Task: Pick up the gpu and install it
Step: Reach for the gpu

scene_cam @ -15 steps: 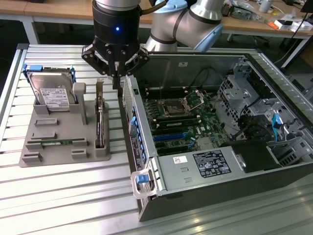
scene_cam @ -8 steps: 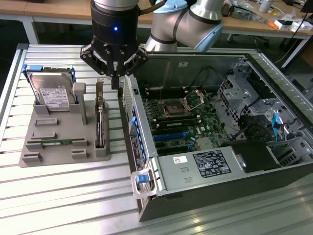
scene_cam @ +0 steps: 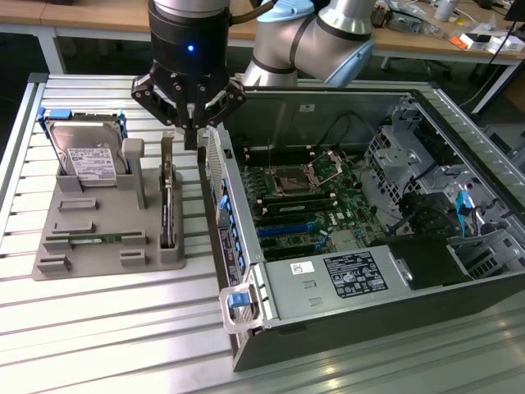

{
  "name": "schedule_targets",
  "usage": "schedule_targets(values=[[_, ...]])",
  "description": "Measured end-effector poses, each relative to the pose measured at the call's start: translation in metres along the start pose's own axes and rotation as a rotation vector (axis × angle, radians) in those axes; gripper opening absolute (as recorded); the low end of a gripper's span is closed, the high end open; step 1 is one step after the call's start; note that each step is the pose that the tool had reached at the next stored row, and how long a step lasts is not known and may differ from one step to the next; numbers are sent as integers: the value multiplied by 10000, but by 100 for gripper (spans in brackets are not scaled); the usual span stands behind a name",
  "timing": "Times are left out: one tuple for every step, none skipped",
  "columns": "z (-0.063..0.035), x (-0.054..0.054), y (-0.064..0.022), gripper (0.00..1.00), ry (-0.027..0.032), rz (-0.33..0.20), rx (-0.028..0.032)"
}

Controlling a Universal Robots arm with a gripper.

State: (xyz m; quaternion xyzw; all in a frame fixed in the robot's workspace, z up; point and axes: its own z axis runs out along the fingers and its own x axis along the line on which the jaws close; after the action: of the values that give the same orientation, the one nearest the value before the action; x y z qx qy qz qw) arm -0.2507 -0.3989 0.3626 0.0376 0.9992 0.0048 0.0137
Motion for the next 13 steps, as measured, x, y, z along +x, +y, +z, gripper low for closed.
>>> schedule_targets(values=[[0,3,0,11,0,0,0],[0,6,0,11,0,0,0],[0,9,-1,11,0,0,0],[0,12,-1,11,-1,1,-1],[0,15,-1,11,0,0,0],[0,16,-1,11,0,0,0],[0,19,-1,11,0,0,-1],[0,24,-2,11,0,1,0],[0,28,-2,11,0,0,0],[-1,32,-2,11,0,0,0],[0,32,-3,11,-1,0,0],[-1,33,-2,11,0,0,0],[-1,34,-2,11,0,0,0]])
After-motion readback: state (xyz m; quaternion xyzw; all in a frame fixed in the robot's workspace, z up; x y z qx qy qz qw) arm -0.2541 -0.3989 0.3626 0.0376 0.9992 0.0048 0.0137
